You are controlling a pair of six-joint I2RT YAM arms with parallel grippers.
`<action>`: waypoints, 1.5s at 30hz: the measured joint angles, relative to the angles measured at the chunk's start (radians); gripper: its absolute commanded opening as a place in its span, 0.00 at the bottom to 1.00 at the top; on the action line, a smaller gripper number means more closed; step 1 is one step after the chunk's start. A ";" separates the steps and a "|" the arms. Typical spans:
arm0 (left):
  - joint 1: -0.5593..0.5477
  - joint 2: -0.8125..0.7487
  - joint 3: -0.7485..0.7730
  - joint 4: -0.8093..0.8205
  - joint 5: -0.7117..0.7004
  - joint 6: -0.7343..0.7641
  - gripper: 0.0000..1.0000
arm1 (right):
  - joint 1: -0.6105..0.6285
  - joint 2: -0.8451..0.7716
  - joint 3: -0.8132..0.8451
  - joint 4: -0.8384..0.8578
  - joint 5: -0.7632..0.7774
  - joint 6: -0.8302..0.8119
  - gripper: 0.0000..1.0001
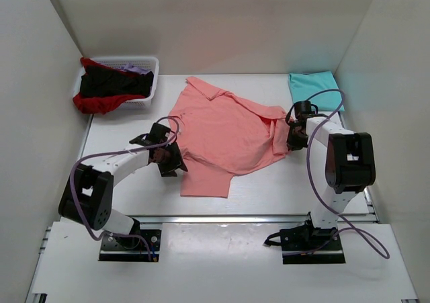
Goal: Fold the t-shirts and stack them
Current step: Flatten out the tshirt
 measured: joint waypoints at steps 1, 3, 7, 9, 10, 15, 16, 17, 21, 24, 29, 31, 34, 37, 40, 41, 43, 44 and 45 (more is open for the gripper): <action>-0.011 -0.015 -0.012 -0.001 0.000 -0.002 0.60 | 0.000 0.000 0.000 -0.003 -0.001 0.001 0.00; -0.034 -0.033 -0.040 0.000 -0.003 -0.008 0.59 | -0.001 0.000 0.000 -0.004 -0.003 0.003 0.00; -0.069 -0.015 -0.065 -0.014 -0.022 -0.016 0.58 | -0.001 -0.003 0.000 -0.015 -0.005 0.008 0.00; -0.085 0.013 -0.057 -0.023 -0.027 -0.016 0.62 | -0.001 -0.004 0.000 -0.023 -0.005 0.009 0.00; -0.094 0.023 -0.045 -0.027 -0.031 -0.016 0.62 | -0.001 -0.005 0.000 -0.025 -0.006 0.010 0.00; -0.163 0.080 0.012 -0.041 -0.059 -0.024 0.57 | -0.003 -0.011 0.000 -0.041 -0.010 0.014 0.00; -0.183 0.097 0.029 -0.045 -0.063 -0.026 0.53 | -0.007 -0.014 0.000 -0.042 -0.011 0.014 0.00; -0.203 0.112 0.045 -0.048 -0.066 -0.029 0.34 | -0.008 -0.017 0.000 -0.045 -0.013 0.015 0.00; -0.262 0.164 0.075 -0.027 -0.045 -0.030 0.00 | -0.015 -0.042 0.000 -0.067 -0.027 0.016 0.00; -0.249 0.158 0.076 -0.041 -0.022 -0.015 0.00 | -0.013 -0.085 0.000 -0.114 -0.049 0.021 0.00; -0.098 0.148 0.344 -0.275 -0.020 0.061 0.00 | -0.010 -0.286 0.000 -0.229 -0.126 0.049 0.00; -0.001 0.159 0.645 -0.350 -0.016 0.087 0.00 | -0.024 -0.391 0.008 -0.283 -0.167 0.056 0.01; 0.113 0.175 1.096 -0.381 -0.018 0.109 0.00 | -0.099 -0.526 0.068 -0.372 -0.214 0.071 0.00; 0.179 0.153 1.387 -0.368 -0.007 0.104 0.00 | -0.173 -0.616 0.196 -0.442 -0.226 0.078 0.00; 0.187 0.053 1.403 -0.334 0.016 0.064 0.00 | -0.187 -0.652 0.364 -0.463 -0.233 0.086 0.00; 0.188 0.021 1.384 -0.315 0.027 0.047 0.00 | -0.187 -0.655 0.417 -0.463 -0.238 0.089 0.00; 0.197 -0.015 1.350 -0.290 0.053 0.018 0.00 | -0.185 -0.643 0.491 -0.462 -0.253 0.094 0.00; 0.204 -0.015 1.346 -0.287 0.063 0.009 0.00 | -0.177 -0.631 0.508 -0.460 -0.259 0.096 0.00; 0.208 -0.006 1.344 -0.284 0.072 0.003 0.00 | -0.169 -0.625 0.515 -0.457 -0.260 0.098 0.00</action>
